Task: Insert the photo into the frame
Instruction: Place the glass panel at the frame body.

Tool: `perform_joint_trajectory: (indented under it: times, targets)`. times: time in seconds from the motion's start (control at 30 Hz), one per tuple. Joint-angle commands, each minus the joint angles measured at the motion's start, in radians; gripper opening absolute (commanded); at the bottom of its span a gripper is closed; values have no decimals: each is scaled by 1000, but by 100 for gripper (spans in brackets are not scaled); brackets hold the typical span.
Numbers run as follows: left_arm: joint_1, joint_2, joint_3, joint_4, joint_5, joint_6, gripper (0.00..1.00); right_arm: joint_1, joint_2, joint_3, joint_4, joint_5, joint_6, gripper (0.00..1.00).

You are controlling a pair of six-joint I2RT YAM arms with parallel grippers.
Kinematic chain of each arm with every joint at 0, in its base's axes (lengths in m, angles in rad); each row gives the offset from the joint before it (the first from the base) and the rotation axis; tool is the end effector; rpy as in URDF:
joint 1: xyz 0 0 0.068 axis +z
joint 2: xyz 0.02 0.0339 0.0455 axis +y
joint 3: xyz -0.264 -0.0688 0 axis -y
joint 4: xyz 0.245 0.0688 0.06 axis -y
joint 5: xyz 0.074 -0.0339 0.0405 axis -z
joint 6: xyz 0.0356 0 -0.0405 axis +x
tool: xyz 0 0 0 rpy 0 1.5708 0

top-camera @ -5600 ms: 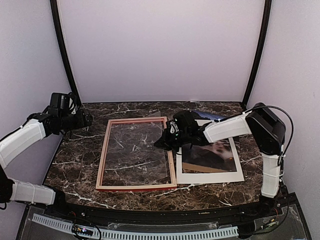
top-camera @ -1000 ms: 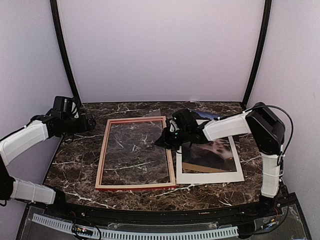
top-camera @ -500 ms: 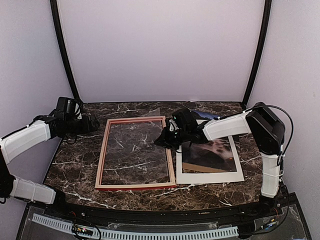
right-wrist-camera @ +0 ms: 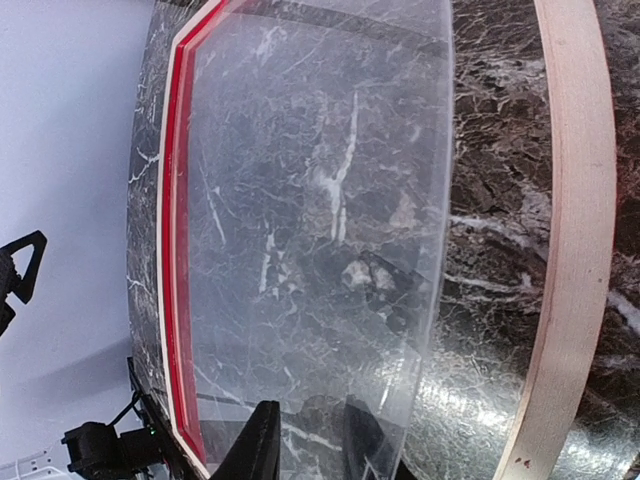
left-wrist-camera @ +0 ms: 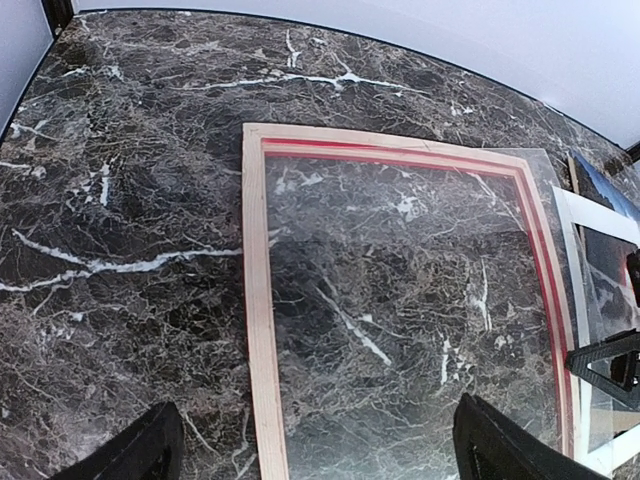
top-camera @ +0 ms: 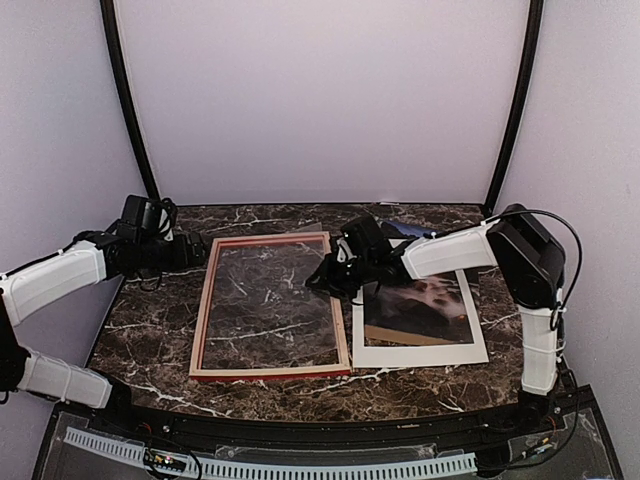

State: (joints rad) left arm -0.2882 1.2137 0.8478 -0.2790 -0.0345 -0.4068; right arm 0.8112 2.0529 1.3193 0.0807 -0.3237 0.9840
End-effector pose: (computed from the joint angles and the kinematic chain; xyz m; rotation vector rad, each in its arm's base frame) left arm 0.2549 -0.0743 0.2633 -0.1518 2.2320 -0.3440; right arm 0.3018 0.3342 0.1625 0.0149 2.5366 1.2342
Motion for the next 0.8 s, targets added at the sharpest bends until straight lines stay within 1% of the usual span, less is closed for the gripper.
perform_joint_trajectory:
  times: [0.0,0.3,0.37,0.53,0.77]
  targets:
    - [-31,15,-16,35,1,-20,97,3,22,37,-27,32,-13,24]
    - [-120,90,-21,108,31,-70,97,2,31,52,-73,61,-25,36]
    - [-139,110,-23,133,64,-81,97,2,28,55,-77,70,-29,38]
    - [-189,171,-21,190,96,-112,97,2,19,60,-113,90,-42,42]
    - [-264,285,17,246,105,-129,97,2,1,57,-155,125,-65,47]
